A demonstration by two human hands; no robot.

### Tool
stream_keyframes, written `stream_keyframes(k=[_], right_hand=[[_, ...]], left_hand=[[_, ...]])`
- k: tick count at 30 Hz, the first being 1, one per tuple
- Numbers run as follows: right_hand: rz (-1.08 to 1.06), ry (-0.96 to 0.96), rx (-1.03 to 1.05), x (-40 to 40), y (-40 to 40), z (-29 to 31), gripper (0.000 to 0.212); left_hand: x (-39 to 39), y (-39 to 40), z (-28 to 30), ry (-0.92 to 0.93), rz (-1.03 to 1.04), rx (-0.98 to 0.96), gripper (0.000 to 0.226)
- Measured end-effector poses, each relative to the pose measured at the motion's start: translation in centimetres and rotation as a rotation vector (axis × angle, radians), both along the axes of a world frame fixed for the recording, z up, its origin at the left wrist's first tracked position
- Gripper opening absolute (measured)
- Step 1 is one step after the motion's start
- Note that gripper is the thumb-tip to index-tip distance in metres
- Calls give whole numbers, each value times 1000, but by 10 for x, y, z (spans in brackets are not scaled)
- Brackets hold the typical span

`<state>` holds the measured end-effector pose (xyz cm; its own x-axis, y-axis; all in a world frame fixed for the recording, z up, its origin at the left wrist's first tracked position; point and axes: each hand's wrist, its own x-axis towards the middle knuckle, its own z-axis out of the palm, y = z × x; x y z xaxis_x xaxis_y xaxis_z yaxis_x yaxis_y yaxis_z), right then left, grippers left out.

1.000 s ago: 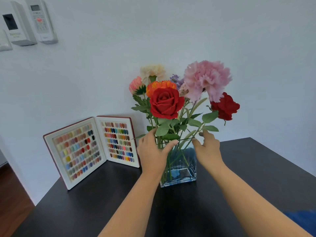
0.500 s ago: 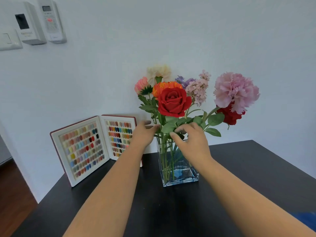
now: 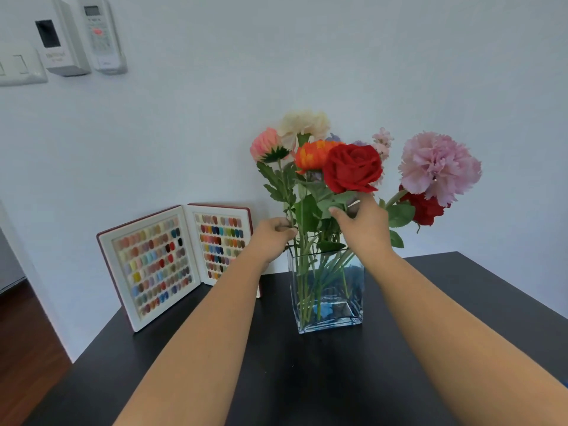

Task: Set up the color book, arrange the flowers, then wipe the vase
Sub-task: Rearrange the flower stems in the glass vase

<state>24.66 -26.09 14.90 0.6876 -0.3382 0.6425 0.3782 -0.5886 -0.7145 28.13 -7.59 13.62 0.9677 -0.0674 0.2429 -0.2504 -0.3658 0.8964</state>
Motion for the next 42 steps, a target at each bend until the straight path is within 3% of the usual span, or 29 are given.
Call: stream_keyframes(k=[2, 8, 12, 14, 23, 27, 30, 32, 35, 42], right_hand=[[-13, -16, 7, 1, -4, 2, 27], [4, 7, -52, 2, 0, 9, 28], [0, -7, -114, 3, 9, 17, 27], [7, 19, -139, 4, 13, 20, 26], [-71, 41, -201, 2, 1, 29, 27], [-149, 18, -270, -1, -2, 33, 46], [-117, 58, -339, 1, 1, 36, 51], [-37, 61, -358, 3, 6, 38, 43], [44, 91, -356, 3, 11, 37, 32], [83, 79, -160, 2, 8, 26, 39]], left_hand=[[-3, 2, 0, -33, -22, 18, 6], [-8, 4, -6, -137, -2, 103, 11], [-11, -2, -7, -177, 88, 181, 44], [-12, -7, -6, -257, 200, 257, 49], [-14, -17, -9, -396, 267, 312, 29], [-18, -12, -12, -451, 307, 313, 30], [-22, -11, -12, -499, 313, 306, 26], [-25, -13, -13, -504, 255, 317, 20], [-25, -13, -14, -452, 143, 271, 16], [-27, -2, -23, -271, -33, -96, 10]])
